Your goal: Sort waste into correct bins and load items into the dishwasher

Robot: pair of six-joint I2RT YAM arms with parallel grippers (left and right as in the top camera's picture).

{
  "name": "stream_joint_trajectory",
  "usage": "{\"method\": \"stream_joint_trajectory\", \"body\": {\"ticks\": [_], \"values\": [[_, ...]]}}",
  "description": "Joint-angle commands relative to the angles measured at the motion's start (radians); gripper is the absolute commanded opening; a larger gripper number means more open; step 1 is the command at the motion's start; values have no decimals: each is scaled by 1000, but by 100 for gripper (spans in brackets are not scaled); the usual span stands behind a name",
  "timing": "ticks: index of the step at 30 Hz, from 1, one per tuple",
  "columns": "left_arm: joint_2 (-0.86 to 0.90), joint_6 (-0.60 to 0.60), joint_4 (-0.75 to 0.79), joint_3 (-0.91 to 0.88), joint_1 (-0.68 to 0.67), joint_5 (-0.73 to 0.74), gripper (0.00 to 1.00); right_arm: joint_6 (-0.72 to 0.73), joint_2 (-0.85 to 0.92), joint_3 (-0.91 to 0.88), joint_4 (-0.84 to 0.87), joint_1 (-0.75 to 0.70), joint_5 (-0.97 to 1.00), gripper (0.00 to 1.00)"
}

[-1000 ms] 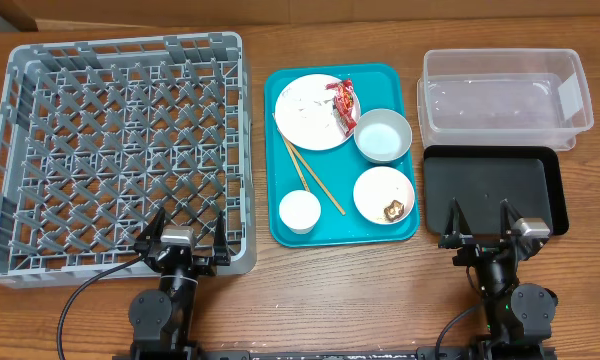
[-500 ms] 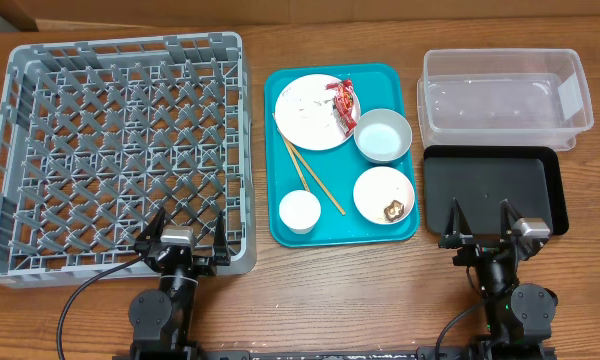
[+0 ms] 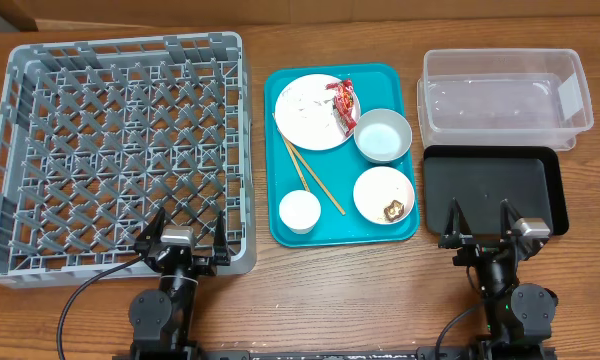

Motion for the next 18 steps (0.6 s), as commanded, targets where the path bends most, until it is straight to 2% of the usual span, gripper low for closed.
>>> {"method": "stream_joint_trajectory", "body": {"ticks": [1,18], "values": [[-3,8,0,-5,6,0,100,-1,-11,-10,8,-3,-2,100],[-3,8,0,-5,6,0,100,-1,-11,-10,22,-3,-1,100]]}}
